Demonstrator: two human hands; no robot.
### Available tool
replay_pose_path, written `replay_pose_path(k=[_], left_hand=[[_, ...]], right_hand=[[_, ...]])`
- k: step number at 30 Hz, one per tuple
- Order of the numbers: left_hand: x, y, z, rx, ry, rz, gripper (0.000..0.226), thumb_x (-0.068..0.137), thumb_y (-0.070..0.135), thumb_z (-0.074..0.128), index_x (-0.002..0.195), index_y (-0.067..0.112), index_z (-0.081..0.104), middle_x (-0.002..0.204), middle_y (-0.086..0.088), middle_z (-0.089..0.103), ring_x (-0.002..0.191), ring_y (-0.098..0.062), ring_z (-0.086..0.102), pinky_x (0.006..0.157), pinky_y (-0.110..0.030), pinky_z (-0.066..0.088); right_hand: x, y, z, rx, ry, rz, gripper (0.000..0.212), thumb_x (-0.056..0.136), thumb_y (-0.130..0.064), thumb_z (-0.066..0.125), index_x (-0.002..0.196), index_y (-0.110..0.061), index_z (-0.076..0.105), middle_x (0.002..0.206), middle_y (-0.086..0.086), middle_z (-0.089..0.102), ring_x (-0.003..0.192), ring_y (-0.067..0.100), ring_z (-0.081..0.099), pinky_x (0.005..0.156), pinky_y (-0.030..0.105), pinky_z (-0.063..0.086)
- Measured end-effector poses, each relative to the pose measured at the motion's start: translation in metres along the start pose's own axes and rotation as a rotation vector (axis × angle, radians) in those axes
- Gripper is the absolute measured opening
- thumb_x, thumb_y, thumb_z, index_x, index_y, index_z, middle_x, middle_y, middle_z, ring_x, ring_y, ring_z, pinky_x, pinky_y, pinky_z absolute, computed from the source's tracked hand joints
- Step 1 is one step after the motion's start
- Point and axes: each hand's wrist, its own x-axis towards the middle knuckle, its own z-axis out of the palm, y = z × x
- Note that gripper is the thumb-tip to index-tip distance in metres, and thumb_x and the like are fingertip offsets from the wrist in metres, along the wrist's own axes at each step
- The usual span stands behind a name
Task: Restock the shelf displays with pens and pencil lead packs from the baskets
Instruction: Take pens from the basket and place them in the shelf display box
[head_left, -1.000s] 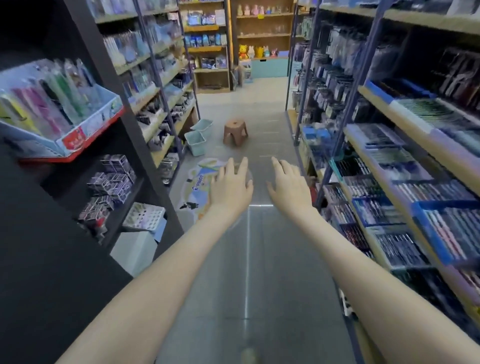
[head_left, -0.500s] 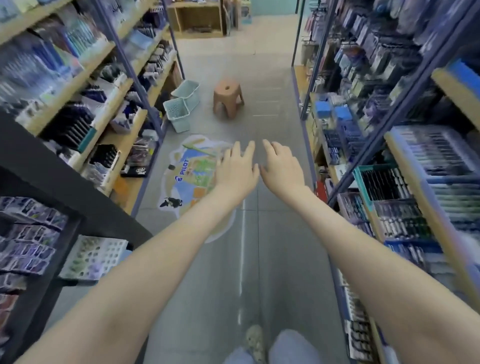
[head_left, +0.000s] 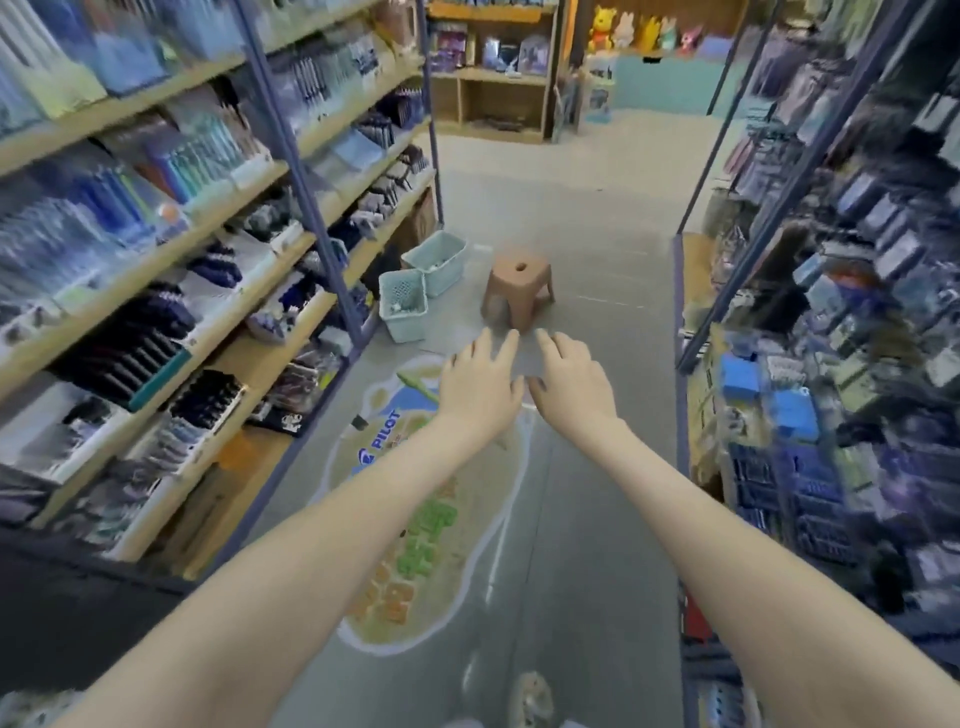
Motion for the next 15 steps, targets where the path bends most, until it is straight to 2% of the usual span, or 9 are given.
replay_pose_path(k=[4,7,12,15], left_hand=[[0.091,-0.019,-0.002,0.012,0.035,-0.083,0.059,0.098,0.037,0.04,0.151,0.021,0.02,0.152,-0.013,0.028,0.133,-0.031,0.035,0.106,-0.04,0.029],[0.168,-0.039,0.0,0.029,0.045,-0.142,0.06,0.098,0.038,0.04,0.151,0.021,0.017,0.153,-0.015,0.027,0.134,-0.032,0.034,0.107,-0.042,0.029],[0.305,-0.072,0.012,0.034,0.073,-0.188,0.059,0.097,0.038,0.042,0.15,0.021,0.022,0.15,-0.013,0.033,0.13,-0.031,0.039,0.103,-0.042,0.034],[0.387,-0.089,0.015,0.027,0.053,-0.216,0.061,0.097,0.038,0.041,0.151,0.02,0.019,0.152,-0.013,0.028,0.131,-0.031,0.037,0.104,-0.042,0.033]], right_hand=[[0.104,0.016,-0.001,0.0,-0.024,-0.077,0.062,0.091,-0.023,0.051,0.146,-0.008,0.027,0.14,0.012,0.039,0.124,0.032,0.038,0.091,0.041,0.039],[0.188,0.026,0.008,0.015,-0.008,-0.133,0.06,0.089,-0.023,0.054,0.143,-0.006,0.033,0.132,0.014,0.046,0.117,0.035,0.043,0.085,0.044,0.041],[0.327,0.045,0.032,0.024,-0.026,-0.195,0.053,0.088,-0.023,0.053,0.137,-0.006,0.039,0.123,0.015,0.049,0.112,0.034,0.046,0.083,0.043,0.042],[0.411,0.06,0.042,0.017,-0.058,-0.236,0.049,0.087,-0.023,0.053,0.132,-0.006,0.042,0.122,0.013,0.05,0.113,0.033,0.046,0.083,0.042,0.041]])
